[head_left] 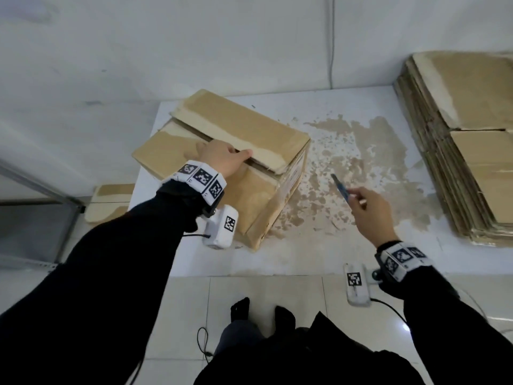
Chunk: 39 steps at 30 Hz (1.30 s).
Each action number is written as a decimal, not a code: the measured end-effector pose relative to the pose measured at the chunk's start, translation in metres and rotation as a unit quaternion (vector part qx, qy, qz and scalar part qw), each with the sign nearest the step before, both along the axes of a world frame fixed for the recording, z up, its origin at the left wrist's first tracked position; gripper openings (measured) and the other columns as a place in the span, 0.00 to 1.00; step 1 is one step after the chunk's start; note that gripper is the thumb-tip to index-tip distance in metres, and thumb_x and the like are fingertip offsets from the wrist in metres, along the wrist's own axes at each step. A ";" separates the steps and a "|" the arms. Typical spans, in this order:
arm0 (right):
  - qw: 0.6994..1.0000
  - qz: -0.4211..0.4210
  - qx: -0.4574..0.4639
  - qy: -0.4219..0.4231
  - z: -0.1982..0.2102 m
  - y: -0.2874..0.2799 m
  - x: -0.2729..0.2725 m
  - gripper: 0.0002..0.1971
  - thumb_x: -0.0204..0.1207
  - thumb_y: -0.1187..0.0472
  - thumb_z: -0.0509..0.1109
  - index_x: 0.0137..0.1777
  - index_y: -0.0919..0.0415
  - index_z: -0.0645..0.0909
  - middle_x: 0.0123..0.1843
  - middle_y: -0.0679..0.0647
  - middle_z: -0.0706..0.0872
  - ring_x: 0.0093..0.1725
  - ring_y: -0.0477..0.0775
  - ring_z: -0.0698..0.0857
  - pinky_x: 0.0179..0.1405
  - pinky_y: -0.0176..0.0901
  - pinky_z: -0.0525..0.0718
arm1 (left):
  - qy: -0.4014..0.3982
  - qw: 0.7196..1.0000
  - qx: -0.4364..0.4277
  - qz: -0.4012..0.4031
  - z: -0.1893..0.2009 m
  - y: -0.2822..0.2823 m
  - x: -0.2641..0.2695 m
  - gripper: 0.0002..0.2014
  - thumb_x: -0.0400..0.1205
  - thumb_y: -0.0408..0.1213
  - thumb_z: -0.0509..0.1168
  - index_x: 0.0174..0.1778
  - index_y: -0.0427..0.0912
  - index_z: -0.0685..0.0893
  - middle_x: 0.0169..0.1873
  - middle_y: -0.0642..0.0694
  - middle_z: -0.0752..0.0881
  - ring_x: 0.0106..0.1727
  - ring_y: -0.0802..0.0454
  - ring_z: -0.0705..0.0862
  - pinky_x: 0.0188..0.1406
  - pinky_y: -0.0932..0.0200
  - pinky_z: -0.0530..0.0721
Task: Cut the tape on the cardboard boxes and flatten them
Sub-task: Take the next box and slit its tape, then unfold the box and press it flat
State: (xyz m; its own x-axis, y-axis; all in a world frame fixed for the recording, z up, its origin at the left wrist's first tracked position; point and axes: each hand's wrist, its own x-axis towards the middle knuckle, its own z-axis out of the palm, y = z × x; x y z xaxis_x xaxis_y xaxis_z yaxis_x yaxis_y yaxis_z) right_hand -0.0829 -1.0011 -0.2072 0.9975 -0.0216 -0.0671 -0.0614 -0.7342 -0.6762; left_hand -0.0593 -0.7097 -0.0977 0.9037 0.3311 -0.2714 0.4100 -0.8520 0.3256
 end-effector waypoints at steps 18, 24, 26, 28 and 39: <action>0.919 0.301 -0.102 -0.232 0.039 0.121 -0.001 0.26 0.85 0.48 0.49 0.72 0.62 0.76 0.76 0.63 0.73 0.77 0.63 0.69 0.79 0.57 0.60 | 0.204 0.934 0.190 -0.223 0.048 0.116 -0.073 0.26 0.80 0.42 0.63 0.75 0.60 0.70 0.68 0.47 0.75 0.68 0.45 0.74 0.68 0.46 0.76; 0.958 0.205 -0.104 -0.173 0.089 0.117 0.079 0.30 0.84 0.49 0.57 0.83 0.59 0.56 0.85 0.61 0.48 0.84 0.59 0.46 0.82 0.57 0.47 | 0.092 0.899 0.255 -0.344 0.004 0.121 -0.068 0.30 0.72 0.58 0.71 0.69 0.52 0.77 0.66 0.50 0.76 0.71 0.49 0.69 0.73 0.54 0.59; 0.968 0.200 -0.138 -0.066 0.087 0.116 0.114 0.32 0.83 0.47 0.59 0.81 0.64 0.57 0.84 0.65 0.54 0.83 0.63 0.52 0.81 0.58 0.54 | 0.067 0.873 0.287 -0.389 -0.002 0.117 -0.060 0.26 0.74 0.60 0.68 0.63 0.49 0.81 0.60 0.50 0.78 0.66 0.49 0.72 0.68 0.56 0.62; 0.967 0.222 -0.101 0.077 0.076 0.116 0.134 0.30 0.84 0.47 0.58 0.79 0.65 0.60 0.79 0.65 0.65 0.77 0.63 0.66 0.75 0.53 0.65 | 0.071 0.864 0.274 -0.417 -0.010 0.112 -0.054 0.21 0.79 0.57 0.65 0.60 0.45 0.81 0.58 0.48 0.79 0.61 0.49 0.74 0.62 0.57 0.69; 0.790 0.479 -0.368 0.105 0.124 0.228 0.068 0.31 0.84 0.38 0.39 0.74 0.51 0.72 0.77 0.53 0.71 0.78 0.56 0.64 0.77 0.70 0.46 | -0.015 0.889 0.216 -0.403 -0.036 0.096 -0.051 0.15 0.84 0.51 0.60 0.57 0.44 0.78 0.52 0.46 0.81 0.55 0.46 0.80 0.47 0.55 0.71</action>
